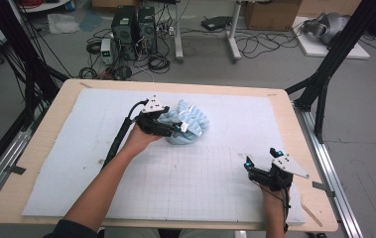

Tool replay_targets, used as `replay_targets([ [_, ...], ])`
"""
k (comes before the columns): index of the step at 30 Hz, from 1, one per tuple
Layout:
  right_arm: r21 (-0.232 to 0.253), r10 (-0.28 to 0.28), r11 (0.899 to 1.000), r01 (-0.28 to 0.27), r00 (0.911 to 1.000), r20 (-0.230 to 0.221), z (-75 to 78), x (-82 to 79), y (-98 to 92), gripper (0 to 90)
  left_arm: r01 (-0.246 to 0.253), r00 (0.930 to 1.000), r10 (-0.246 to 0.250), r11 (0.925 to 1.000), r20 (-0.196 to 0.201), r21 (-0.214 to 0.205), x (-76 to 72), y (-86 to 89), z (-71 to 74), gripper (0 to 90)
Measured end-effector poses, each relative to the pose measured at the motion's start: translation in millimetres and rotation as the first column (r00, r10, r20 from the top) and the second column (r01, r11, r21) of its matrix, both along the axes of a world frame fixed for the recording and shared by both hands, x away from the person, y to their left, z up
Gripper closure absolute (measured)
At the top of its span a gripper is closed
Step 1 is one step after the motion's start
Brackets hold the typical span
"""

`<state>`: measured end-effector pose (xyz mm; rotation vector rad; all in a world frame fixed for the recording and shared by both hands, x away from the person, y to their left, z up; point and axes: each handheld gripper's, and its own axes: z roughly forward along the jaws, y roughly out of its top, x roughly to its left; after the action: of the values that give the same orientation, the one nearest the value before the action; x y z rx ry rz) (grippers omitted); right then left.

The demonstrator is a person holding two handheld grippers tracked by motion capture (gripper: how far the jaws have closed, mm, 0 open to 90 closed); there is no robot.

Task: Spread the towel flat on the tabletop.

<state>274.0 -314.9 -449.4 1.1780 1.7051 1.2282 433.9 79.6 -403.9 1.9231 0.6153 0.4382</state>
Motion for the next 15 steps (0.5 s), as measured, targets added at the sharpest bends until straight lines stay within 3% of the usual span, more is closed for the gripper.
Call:
replay_targets([
  [3,0.000,-0.001,1.000,0.001,1.0000,0.000,0.0,0.0,0.0,7.6,-0.042,0.9991,0.043,0.9975,-0.001,0.056,5.4,-5.5,-7.3,19.9],
  [8,0.001,-0.001,1.000,0.001,1.0000,0.001,-0.1,0.1,0.0,7.6,-0.043,0.9982,0.045,0.9971,-0.038,0.063,11.1,-11.6,-15.1,27.1],
  [11,0.000,0.000,1.000,0.000,1.0000,-0.001,0.0,0.1,-0.2,7.6,-0.008,0.9989,0.012,0.9962,-0.045,0.087,11.6,-14.2,-15.0,44.9],
  [14,-0.001,-0.001,1.000,0.001,1.0000,0.003,0.0,0.0,-0.4,7.6,0.025,0.9990,-0.022,0.9946,-0.039,0.101,9.3,-15.7,-14.0,72.3],
  [15,-0.001,-0.001,1.000,0.001,1.0000,0.003,0.0,0.0,-0.4,7.6,0.033,0.9988,-0.029,0.9941,-0.039,0.104,9.1,-15.2,-13.1,72.3],
])
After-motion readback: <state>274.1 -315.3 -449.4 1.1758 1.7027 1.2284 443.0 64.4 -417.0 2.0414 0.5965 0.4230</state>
